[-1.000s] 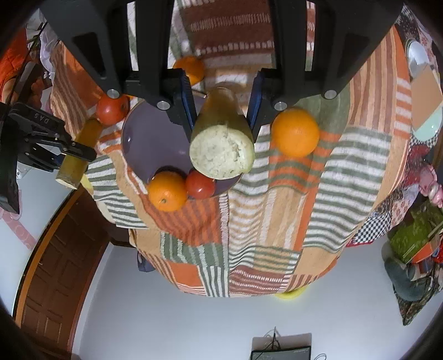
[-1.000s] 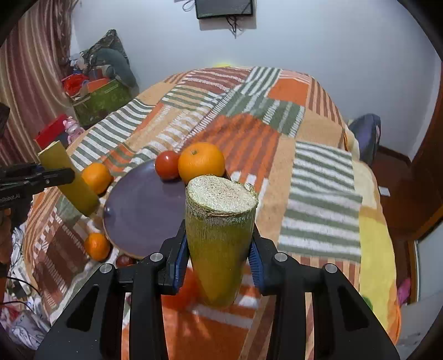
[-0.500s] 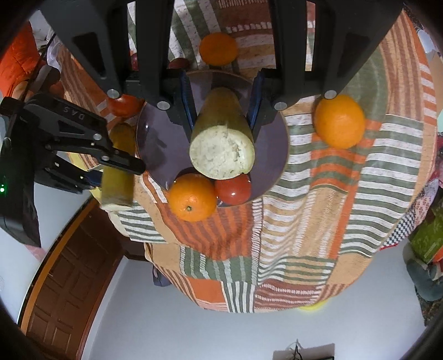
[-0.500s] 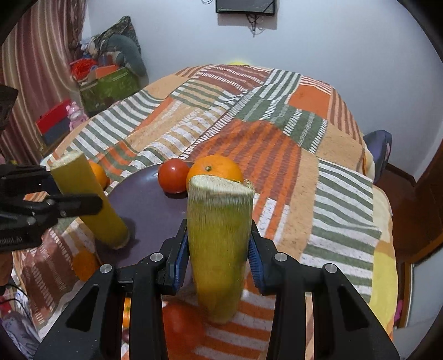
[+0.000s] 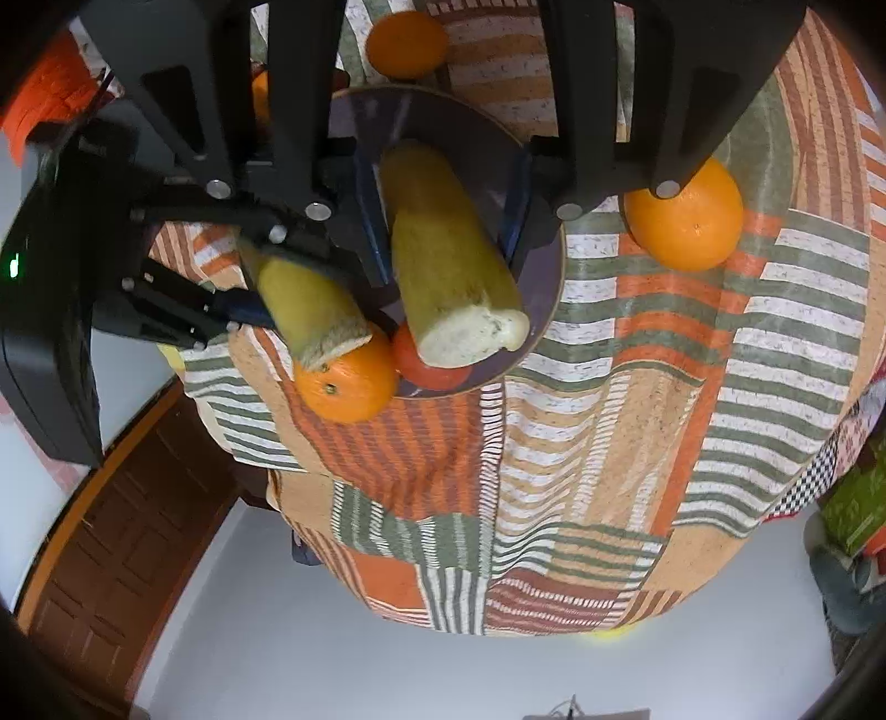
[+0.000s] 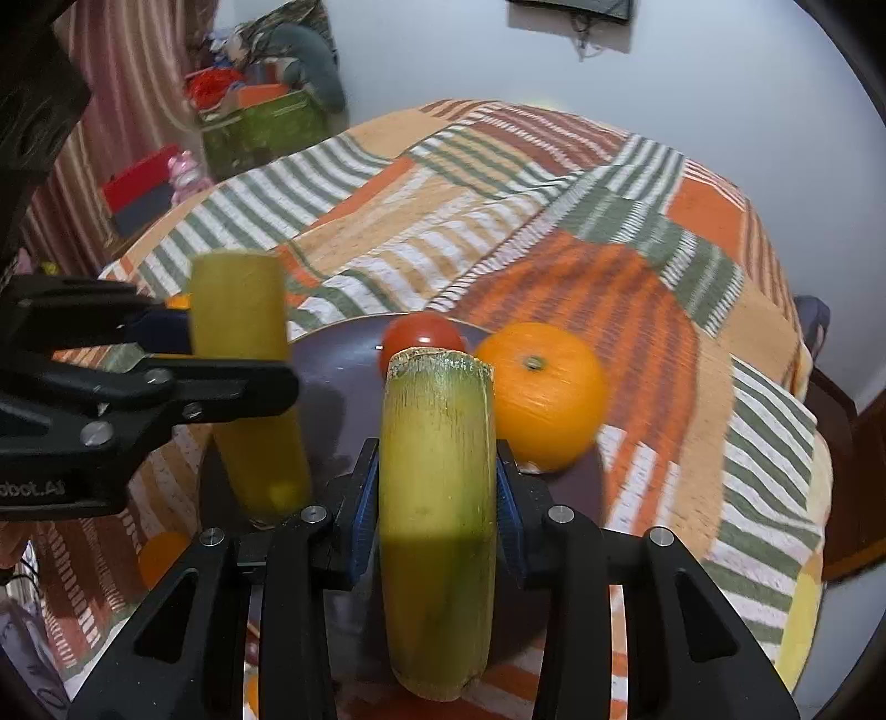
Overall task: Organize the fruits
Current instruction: 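Carry both stalks onto the purple plate and open both tools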
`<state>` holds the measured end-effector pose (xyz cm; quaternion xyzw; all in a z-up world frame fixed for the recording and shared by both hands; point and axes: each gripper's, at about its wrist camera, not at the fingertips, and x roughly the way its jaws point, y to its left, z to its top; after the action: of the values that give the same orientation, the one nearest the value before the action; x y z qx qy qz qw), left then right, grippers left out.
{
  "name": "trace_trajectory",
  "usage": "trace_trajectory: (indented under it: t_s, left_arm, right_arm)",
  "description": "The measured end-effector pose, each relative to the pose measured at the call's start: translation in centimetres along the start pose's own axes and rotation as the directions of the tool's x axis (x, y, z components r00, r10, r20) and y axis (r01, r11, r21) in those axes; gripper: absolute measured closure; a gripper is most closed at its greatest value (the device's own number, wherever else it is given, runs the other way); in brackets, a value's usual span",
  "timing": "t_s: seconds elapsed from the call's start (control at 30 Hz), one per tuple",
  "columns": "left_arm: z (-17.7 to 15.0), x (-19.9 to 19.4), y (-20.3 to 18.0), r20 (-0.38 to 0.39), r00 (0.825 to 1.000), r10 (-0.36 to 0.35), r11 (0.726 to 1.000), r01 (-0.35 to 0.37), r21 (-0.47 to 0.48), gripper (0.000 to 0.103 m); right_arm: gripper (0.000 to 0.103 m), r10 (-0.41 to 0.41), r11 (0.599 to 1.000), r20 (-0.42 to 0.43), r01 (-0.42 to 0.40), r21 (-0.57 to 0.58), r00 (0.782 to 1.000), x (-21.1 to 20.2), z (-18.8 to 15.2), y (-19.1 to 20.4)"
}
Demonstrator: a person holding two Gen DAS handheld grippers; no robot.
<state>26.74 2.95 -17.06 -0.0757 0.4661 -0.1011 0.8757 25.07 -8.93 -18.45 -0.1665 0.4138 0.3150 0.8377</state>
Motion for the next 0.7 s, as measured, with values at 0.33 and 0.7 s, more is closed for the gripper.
trace_trajectory:
  t_s: [0.33, 0.7]
  left_arm:
    - [0.8, 2.2, 1.2, -0.033, 0.999, 0.031, 0.999, -0.032, -0.014, 0.057]
    - [0.4, 3.6, 1.3, -0.078, 0.996, 0.041, 0.999, -0.041, -0.002, 0.053]
  right_arm:
    - [0.068, 0.033, 0.999, -0.032, -0.034, -0.014, 0.999, 1.7, 0.9, 0.6]
    - [0.068, 0.067, 0.998, -0.058, -0.067, 0.006, 0.996, 2.0, 1.1, 0.2]
